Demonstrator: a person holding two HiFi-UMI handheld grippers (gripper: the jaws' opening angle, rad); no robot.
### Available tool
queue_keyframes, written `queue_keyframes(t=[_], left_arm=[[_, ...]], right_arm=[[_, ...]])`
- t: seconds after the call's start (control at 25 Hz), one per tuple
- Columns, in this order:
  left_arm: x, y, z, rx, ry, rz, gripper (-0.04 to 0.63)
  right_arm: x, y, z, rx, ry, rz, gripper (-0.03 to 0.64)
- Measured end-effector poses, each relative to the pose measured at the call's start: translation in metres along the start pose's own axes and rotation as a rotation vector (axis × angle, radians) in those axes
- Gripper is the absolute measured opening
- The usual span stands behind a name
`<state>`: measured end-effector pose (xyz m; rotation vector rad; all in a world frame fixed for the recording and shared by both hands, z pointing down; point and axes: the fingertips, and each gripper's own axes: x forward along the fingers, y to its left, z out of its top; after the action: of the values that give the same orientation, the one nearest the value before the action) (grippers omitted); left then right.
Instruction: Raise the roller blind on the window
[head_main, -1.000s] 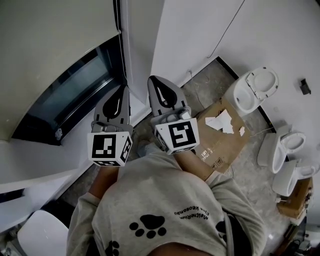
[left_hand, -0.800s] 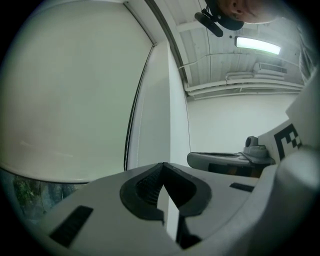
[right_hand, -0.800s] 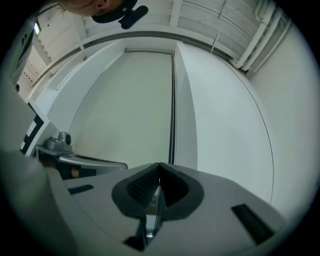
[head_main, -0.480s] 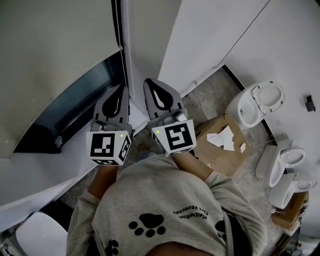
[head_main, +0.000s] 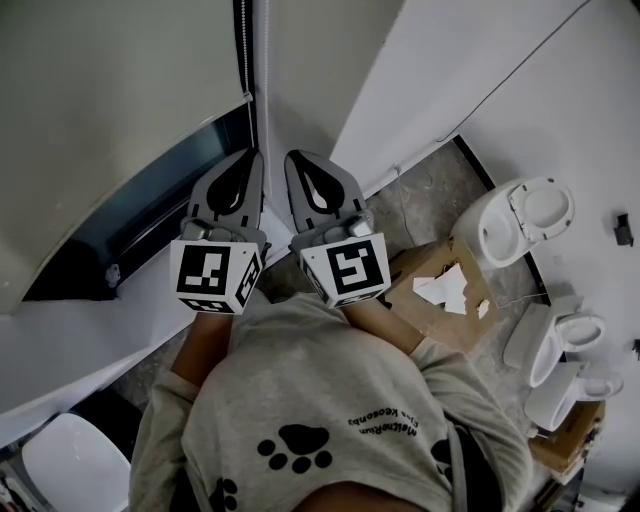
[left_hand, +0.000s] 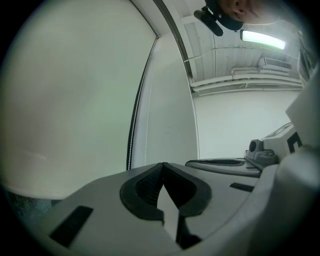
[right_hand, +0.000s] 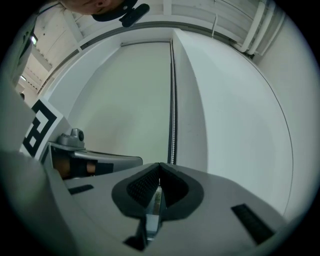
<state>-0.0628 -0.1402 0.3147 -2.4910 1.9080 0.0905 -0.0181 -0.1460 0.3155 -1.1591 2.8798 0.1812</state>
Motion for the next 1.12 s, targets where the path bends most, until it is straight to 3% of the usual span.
queue_keyframes(t=[0.76, 0.84, 1.12], left_arm=[[0.042, 0.034, 0.005, 0.014, 0.032, -0.109, 0.012], [0.048, 0.033, 0.004, 0.01, 0.043, -0.139, 0.106], [0.074, 0.038, 0.001, 0.019, 0.07, -0.184, 0.107]], right_arm=[[0.042, -0.011, 0.0, 0.021, 0.026, -0.1, 0.011], [0.042, -0.011, -0.001, 0.021, 0.025, -0.105, 0.011], [0.043, -0.014, -0.002, 0.022, 0.023, -0.129, 0.011]])
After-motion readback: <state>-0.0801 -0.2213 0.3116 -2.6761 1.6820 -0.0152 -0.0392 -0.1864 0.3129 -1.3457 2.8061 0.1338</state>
